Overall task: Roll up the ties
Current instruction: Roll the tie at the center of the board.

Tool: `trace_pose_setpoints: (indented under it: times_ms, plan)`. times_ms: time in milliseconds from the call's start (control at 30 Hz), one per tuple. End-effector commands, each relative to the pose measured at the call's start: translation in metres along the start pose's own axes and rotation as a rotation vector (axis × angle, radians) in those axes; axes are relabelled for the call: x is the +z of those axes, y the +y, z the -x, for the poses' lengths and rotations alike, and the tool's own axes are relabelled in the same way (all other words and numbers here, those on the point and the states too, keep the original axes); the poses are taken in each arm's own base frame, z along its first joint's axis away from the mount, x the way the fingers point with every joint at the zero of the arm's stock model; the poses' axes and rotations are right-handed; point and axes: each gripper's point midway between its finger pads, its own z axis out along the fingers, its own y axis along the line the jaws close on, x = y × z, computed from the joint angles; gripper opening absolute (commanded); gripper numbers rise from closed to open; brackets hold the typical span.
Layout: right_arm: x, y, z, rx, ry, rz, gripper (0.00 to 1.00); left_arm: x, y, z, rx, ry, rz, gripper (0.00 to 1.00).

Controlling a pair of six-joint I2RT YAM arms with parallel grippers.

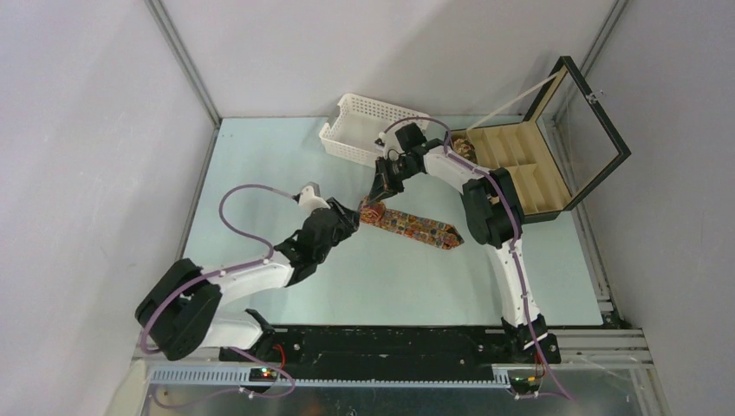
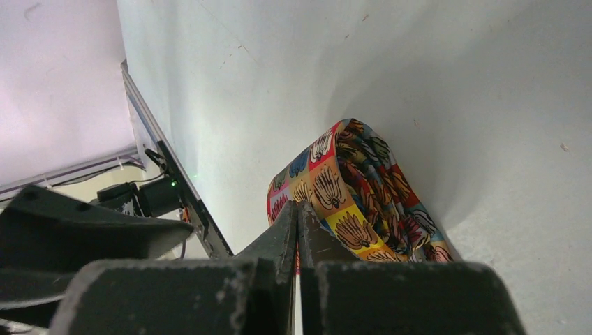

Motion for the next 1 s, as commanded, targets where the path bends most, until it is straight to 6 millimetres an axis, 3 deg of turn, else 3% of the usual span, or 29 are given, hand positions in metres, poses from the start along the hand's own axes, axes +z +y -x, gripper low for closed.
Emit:
trace_pose_setpoints:
  times_ms: [0,133,300,500,967]
  plan:
    - [-0.008,0.014,0.014,-0.048,-0.045,0.002,0.00,0.004,-0.026,-0.023,-0.282,0.150,-0.102,0.41]
    - [-0.008,0.014,0.013,-0.050,-0.047,-0.005,0.00,0.011,-0.029,-0.030,-0.386,0.176,-0.093,0.39]
    - [-0.007,0.014,0.011,-0.051,-0.043,-0.008,0.00,0.020,-0.021,-0.030,-0.486,0.171,-0.029,0.49]
    - [-0.007,0.014,0.011,-0.053,-0.044,-0.009,0.00,0.028,-0.018,-0.026,-0.547,0.153,-0.025,0.53]
    - [-0.006,0.013,0.009,-0.057,-0.038,-0.010,0.00,0.054,-0.013,-0.022,-0.654,0.155,-0.071,0.48]
